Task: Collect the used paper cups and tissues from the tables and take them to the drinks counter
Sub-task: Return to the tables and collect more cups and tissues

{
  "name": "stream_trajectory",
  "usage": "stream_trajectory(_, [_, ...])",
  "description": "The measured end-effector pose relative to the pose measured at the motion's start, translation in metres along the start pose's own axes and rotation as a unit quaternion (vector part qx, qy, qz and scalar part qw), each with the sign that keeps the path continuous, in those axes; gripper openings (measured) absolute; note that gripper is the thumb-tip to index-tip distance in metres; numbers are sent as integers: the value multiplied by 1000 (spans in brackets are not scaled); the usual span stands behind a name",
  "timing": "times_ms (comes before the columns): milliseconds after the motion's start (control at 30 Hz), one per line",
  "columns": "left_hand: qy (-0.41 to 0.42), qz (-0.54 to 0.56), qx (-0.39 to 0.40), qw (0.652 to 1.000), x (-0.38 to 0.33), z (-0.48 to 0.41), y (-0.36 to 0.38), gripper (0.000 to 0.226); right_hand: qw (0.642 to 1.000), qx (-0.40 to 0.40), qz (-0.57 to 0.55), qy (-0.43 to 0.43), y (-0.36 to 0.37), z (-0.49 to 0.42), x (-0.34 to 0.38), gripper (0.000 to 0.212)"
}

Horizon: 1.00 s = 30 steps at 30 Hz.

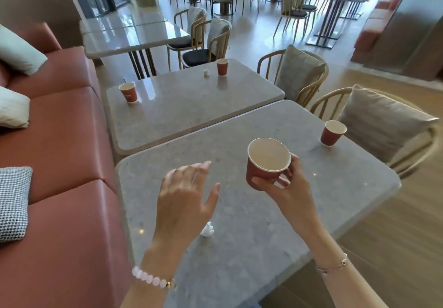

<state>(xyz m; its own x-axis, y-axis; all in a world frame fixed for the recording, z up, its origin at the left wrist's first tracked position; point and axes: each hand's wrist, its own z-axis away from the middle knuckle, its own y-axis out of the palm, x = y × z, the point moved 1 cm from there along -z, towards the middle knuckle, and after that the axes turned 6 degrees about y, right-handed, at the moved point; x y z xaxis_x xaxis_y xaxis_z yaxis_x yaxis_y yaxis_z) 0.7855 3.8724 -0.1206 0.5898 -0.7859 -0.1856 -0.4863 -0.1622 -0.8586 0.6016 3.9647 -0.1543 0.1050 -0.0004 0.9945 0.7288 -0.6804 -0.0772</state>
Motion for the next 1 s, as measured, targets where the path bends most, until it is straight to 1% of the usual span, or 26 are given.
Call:
stream_trajectory(100, [13, 6, -5, 1000, -12, 1, 6, 46, 1000, -20, 24, 2, -16, 7, -4, 66])
stream_trajectory(300, [47, 27, 11, 998, -43, -5, 22, 46, 998, -51, 48, -1, -53, 6, -8, 66])
stream_trajectory(433, [56, 30, 18, 998, -73, -20, 37, 46, 996, -60, 57, 12, -86, -3, -11, 70])
stream_trajectory(633, [71, 38, 21, 997, -135, -49, 65, 40, 995, -74, 67, 24, -150, -22, -11, 82])
stream_trajectory(767, [72, 40, 30, 996, -183, -72, 87, 40, 993, -86, 70, 30, -201, -35, -16, 76])
stream_trajectory(1000, [86, 52, 35, 994, -257, -106, 121, 44, 990, -103, 84, 39, -279, -51, -25, 74])
